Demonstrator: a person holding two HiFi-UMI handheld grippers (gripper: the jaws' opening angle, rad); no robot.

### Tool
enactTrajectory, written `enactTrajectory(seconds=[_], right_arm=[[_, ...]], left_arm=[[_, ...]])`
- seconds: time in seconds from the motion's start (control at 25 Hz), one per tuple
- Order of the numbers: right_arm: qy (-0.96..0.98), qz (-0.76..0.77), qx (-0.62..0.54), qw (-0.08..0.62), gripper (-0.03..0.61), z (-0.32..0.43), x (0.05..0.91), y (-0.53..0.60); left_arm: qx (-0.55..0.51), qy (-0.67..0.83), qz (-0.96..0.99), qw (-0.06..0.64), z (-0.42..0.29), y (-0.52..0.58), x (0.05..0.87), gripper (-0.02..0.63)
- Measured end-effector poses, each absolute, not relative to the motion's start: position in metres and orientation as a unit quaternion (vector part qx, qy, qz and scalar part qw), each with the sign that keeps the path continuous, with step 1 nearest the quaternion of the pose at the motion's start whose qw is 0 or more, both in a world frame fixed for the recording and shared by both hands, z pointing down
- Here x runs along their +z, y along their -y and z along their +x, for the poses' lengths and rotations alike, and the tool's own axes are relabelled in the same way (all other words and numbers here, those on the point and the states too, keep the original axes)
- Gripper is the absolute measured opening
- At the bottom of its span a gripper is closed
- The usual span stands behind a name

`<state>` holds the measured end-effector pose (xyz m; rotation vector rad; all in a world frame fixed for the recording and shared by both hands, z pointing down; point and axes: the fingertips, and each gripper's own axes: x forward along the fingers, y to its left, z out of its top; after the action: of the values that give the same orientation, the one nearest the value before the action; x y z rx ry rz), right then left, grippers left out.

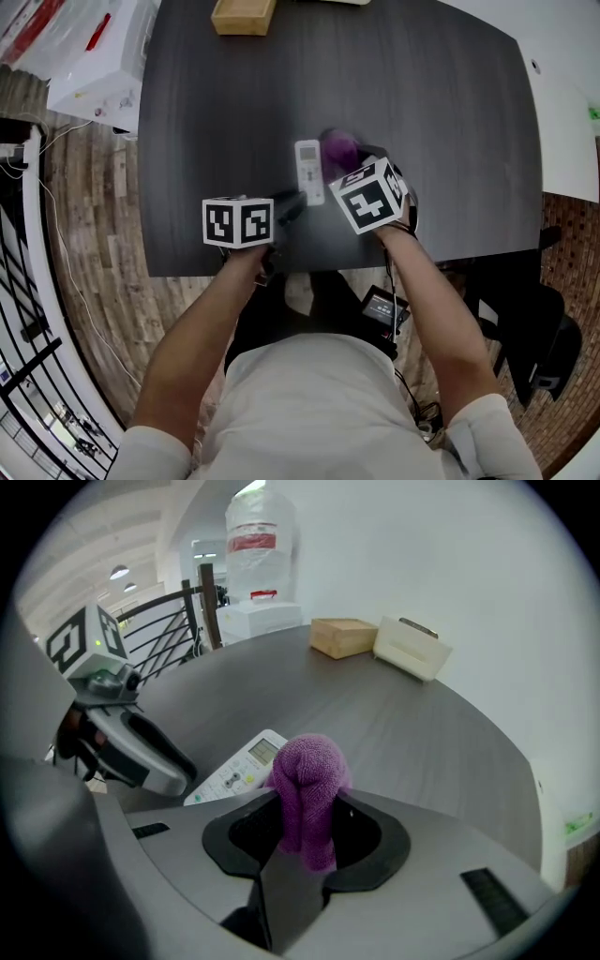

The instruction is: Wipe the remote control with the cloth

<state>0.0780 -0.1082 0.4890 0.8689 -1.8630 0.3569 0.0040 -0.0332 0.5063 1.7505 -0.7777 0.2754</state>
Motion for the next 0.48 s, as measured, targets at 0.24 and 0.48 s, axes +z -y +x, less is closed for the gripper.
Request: enactTrajectory(seconds=[0.24, 0.48], right_arm=[[0.802, 0.312, 0.121, 0.495, 0.132, 0.054, 0.475, 0.078], [0.812, 0.236, 0.055, 0.532, 0.132, 0.031, 0.485, 0.059]], left_arm=[[0.156, 0.383, 0.776, 0.477, -0.033, 0.107, 0.493, 0.058], [0.235, 0.364, 0.786, 0.440, -0.012, 0.129, 0.514, 0.046]])
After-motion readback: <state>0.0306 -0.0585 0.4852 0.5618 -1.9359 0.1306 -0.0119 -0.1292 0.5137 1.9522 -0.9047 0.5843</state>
